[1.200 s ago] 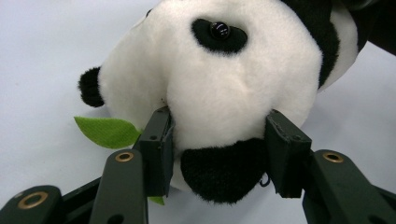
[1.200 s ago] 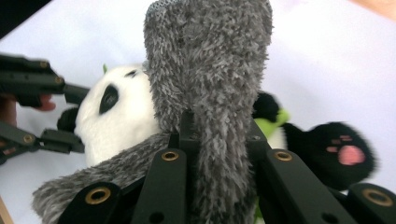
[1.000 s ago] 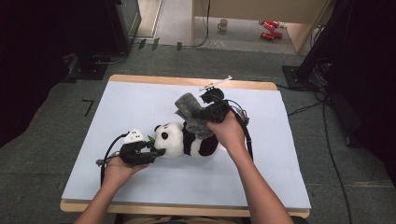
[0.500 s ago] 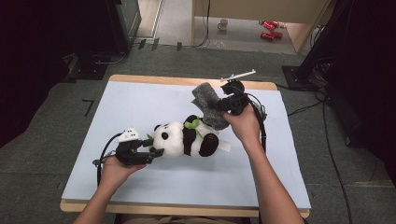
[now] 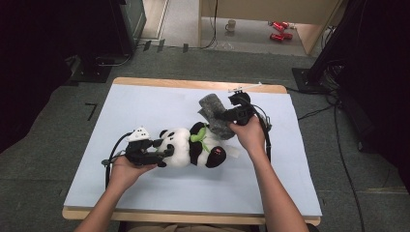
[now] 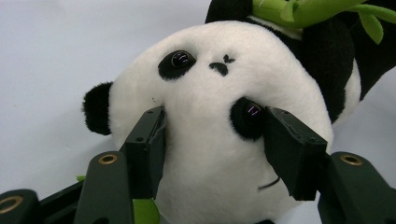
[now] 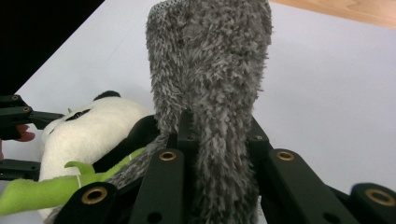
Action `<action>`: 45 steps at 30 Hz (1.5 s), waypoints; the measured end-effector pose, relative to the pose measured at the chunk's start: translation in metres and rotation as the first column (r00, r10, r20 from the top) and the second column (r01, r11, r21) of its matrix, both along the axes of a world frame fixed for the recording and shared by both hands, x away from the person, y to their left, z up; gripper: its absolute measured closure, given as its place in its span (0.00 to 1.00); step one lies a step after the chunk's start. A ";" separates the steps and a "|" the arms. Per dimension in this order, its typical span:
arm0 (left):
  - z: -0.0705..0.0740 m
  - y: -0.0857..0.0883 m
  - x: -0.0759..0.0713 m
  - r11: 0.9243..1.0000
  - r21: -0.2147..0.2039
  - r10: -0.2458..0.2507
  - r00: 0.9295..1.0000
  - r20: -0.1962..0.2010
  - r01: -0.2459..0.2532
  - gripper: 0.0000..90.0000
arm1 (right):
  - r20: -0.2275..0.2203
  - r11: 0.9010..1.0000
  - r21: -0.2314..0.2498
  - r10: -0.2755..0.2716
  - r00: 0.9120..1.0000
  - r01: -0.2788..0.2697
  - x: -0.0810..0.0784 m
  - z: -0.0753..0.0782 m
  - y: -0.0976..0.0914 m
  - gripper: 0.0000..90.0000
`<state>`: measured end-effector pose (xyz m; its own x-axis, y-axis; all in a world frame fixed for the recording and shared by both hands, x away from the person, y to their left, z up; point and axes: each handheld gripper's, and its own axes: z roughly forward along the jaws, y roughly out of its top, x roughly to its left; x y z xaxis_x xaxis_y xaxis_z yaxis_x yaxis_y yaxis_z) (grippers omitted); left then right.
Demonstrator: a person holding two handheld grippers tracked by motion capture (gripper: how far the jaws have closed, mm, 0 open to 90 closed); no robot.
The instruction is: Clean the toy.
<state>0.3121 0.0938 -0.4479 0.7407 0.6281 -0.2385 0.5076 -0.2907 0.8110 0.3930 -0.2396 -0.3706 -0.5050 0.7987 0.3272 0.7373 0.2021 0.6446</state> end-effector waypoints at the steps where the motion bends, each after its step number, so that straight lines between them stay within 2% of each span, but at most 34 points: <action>1: 0.000 0.000 0.000 1.000 -0.001 0.004 1.000 -0.003 -0.004 0.46 | 0.008 1.000 0.006 0.000 1.000 0.000 -0.002 -0.004 0.000 0.84; 4: -0.001 0.000 0.000 1.000 -0.012 0.011 1.000 -0.009 -0.011 0.47 | 0.044 1.000 -0.009 -0.011 0.999 0.011 -0.010 -0.012 -0.004 0.84; 7: -0.003 0.001 0.000 0.999 -0.032 0.018 1.000 -0.012 -0.018 0.47 | 0.069 0.999 0.038 -0.035 0.997 0.033 -0.018 -0.020 -0.014 0.84; 12: -0.004 0.001 0.000 0.999 -0.033 0.014 1.000 -0.002 -0.014 0.46 | 0.103 0.997 0.050 -0.069 0.992 0.064 -0.027 -0.027 -0.028 0.84; 16: -0.004 0.002 0.000 0.999 -0.042 0.011 1.000 -0.006 -0.012 0.46 | 0.101 0.996 0.038 -0.084 0.991 0.080 -0.027 -0.028 -0.033 0.85; 17: -0.005 0.003 0.001 0.999 -0.044 0.010 1.000 -0.005 -0.010 0.46 | 0.095 0.995 0.021 -0.103 0.990 0.101 -0.028 -0.030 -0.040 0.85; 20: -0.005 0.003 0.001 0.999 -0.041 0.009 1.000 -0.002 -0.009 0.46 | 0.079 0.993 0.012 -0.114 0.990 0.114 -0.028 -0.033 -0.045 0.85; 22: -0.004 0.003 0.000 0.999 -0.035 0.005 1.000 0.005 -0.005 0.46 | 0.067 0.991 0.029 -0.135 0.989 0.133 -0.029 -0.032 -0.054 0.85; 25: -0.005 0.003 0.000 0.999 -0.033 0.001 1.000 0.011 -0.001 0.45 | 0.087 0.989 0.057 -0.140 0.986 0.135 -0.031 -0.022 -0.058 0.85; 28: -0.005 0.003 0.000 0.999 -0.034 0.000 1.000 0.013 0.001 0.45 | 0.106 0.989 0.075 -0.135 0.985 0.128 -0.034 -0.015 -0.057 0.85; 29: -0.005 0.003 -0.001 0.999 -0.038 0.000 1.000 0.016 0.000 0.45 | 0.122 0.990 0.085 -0.121 0.985 0.111 -0.037 -0.007 -0.053 0.85; 37: -0.004 0.002 -0.002 1.000 -0.021 0.002 1.000 0.006 -0.002 0.45 | 0.142 0.995 0.094 -0.056 0.988 0.043 -0.040 0.002 -0.028 0.84; 42: -0.003 0.002 -0.002 1.000 -0.021 0.004 1.000 -0.003 -0.004 0.45 | 0.129 0.997 0.081 -0.017 0.991 0.007 -0.039 -0.001 -0.015 0.84; 43: -0.003 0.002 -0.002 1.000 -0.027 0.006 1.000 -0.009 -0.006 0.45 | 0.110 0.999 0.055 -0.004 0.994 -0.002 -0.036 -0.008 -0.010 0.84; 45: -0.003 0.003 -0.001 0.999 -0.038 0.014 1.000 -0.018 -0.015 0.45 | 0.101 0.999 0.045 -0.003 0.995 -0.002 -0.034 -0.015 -0.009 0.83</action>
